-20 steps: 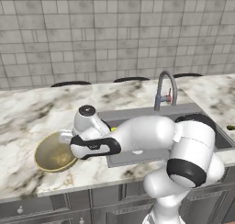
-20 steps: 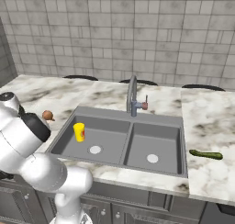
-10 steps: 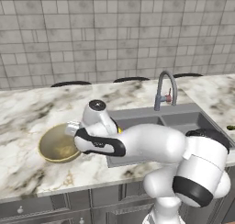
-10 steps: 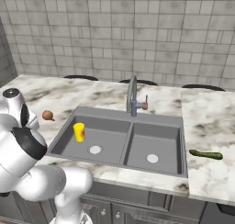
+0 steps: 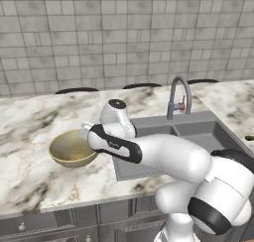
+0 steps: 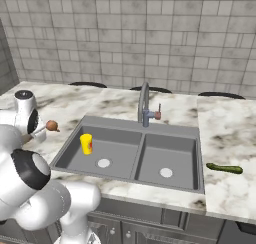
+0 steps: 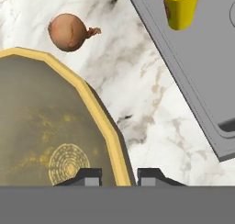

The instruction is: Remove the squash and onion from the sink. Then move the bowl and cup from the counter to the sink for washing.

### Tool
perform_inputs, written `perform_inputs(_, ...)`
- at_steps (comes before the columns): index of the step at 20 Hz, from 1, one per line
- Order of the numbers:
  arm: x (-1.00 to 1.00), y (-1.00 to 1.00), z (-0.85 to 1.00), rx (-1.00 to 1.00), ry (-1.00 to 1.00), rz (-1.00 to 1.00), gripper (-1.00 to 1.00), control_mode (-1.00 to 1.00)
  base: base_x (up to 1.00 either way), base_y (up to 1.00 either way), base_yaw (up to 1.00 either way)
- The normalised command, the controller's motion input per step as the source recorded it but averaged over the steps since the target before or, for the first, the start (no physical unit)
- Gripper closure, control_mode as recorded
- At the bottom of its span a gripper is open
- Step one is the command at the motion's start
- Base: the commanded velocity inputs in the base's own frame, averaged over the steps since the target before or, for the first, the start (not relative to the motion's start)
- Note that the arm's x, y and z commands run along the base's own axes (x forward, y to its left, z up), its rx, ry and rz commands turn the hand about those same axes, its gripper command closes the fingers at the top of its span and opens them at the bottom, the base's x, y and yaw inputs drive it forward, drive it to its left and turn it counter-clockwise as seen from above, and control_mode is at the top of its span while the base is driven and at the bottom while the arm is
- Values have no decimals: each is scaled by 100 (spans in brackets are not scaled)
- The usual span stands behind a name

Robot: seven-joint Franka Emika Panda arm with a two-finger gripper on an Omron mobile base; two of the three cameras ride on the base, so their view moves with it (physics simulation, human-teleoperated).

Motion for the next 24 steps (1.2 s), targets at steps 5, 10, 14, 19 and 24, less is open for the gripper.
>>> perform_inputs(5, -4, -22, 18, 1, 4, -14, 100, -100, 0, 0, 0)
perform_inputs(10, -7, -19, 14, 0, 0, -15, 100, -100, 0, 0, 0)
perform_inputs(14, -5, -14, 12, 0, 0, -14, 100, -100, 0, 0, 0)
perform_inputs(19, -6, -30, 10, 0, 4, -11, 100, -100, 0, 0, 0)
perform_inputs(24, -11, -40, 3, 0, 10, -1, 100, -100, 0, 0, 0)
